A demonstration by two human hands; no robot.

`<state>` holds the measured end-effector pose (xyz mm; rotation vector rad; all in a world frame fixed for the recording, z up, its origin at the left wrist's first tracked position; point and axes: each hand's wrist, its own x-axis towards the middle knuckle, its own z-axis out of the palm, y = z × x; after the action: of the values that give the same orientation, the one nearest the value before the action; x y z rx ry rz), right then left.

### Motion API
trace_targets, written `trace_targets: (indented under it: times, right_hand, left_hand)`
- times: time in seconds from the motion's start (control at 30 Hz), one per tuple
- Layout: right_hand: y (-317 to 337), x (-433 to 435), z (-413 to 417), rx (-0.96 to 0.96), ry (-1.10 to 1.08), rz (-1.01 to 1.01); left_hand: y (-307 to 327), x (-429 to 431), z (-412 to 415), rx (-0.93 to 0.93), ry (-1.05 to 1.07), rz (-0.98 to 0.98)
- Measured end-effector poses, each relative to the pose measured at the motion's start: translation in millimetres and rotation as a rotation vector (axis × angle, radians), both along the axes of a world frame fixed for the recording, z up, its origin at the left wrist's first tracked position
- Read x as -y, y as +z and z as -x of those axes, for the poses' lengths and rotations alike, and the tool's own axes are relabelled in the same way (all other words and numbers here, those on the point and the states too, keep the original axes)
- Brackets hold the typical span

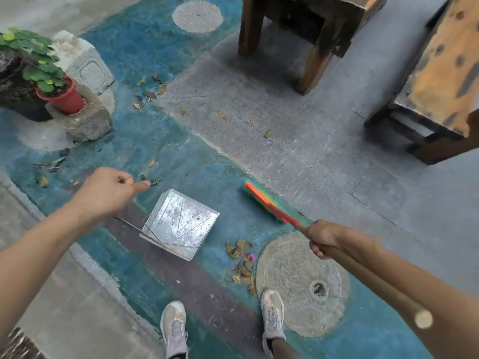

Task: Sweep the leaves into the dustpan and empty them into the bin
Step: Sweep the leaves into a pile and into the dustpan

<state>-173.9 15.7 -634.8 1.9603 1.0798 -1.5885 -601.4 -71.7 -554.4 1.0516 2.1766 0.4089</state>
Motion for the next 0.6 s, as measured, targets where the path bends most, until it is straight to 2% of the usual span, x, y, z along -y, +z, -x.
trace_targets:
  times: [0.2, 0.37, 0.53, 0.6]
  right_hand:
    - [-6, 63, -4, 0.074, -0.248, -0.07]
    - [2, 132, -10, 0.12, -0.56, 0.034]
    - [-9, 215, -35, 0.158, -0.589, 0.083]
    - [-22, 242, -39, 0.192, -0.681, 0.153]
  left_hand:
    - [8, -44, -20, -0.047, -0.364, 0.052]
    - [17, -55, -43, -0.035, -0.547, 0.033]
    - [21, -69, -74, -0.087, -0.695, 0.034]
    - [20, -76, -79, -0.087, -0.733, 0.043]
